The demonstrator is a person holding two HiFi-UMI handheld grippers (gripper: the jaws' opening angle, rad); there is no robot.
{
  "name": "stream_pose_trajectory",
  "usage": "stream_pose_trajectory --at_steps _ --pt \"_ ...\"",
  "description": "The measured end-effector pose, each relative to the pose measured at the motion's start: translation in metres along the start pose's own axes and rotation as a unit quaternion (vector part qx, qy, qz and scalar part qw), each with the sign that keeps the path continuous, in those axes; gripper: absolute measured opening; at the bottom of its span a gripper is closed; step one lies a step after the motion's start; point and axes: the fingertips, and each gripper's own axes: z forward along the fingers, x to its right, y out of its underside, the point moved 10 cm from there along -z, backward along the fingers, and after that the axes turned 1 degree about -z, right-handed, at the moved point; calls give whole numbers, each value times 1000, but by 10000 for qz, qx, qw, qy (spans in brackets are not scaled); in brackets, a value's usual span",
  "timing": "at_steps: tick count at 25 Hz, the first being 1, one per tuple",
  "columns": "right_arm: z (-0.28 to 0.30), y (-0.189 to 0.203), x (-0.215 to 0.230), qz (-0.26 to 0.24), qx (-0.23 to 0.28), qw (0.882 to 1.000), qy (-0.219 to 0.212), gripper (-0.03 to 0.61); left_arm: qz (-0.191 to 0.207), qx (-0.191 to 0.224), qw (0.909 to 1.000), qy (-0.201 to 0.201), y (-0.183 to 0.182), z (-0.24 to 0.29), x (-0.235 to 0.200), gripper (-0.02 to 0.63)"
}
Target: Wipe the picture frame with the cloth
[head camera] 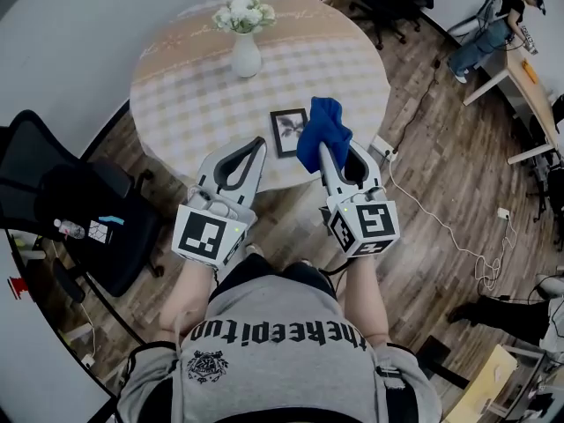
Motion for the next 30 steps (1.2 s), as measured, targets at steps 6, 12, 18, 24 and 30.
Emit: stream_pose_trajectory --at_steps 6,12,18,24,30 --pt "-11 -7 8 -90 70 9997 -200 118 15 78 9999 -145 -7 5 18 17" --pt "-28 -9 21 -112 76 9991 -393 120 44 75 9995 -304 -12 7 44 17" --pt "-44 -11 36 -126 122 9980 -603 120 118 83 9985 -534 -17 7 71 17" --pt "-63 -11 43 -152 192 9965 -805 121 171 78 9970 -746 -21 -1 98 17" --pt "-81 -7 51 -148 224 9945 -1013 121 222 52 9952 -952 -22 -10 126 17"
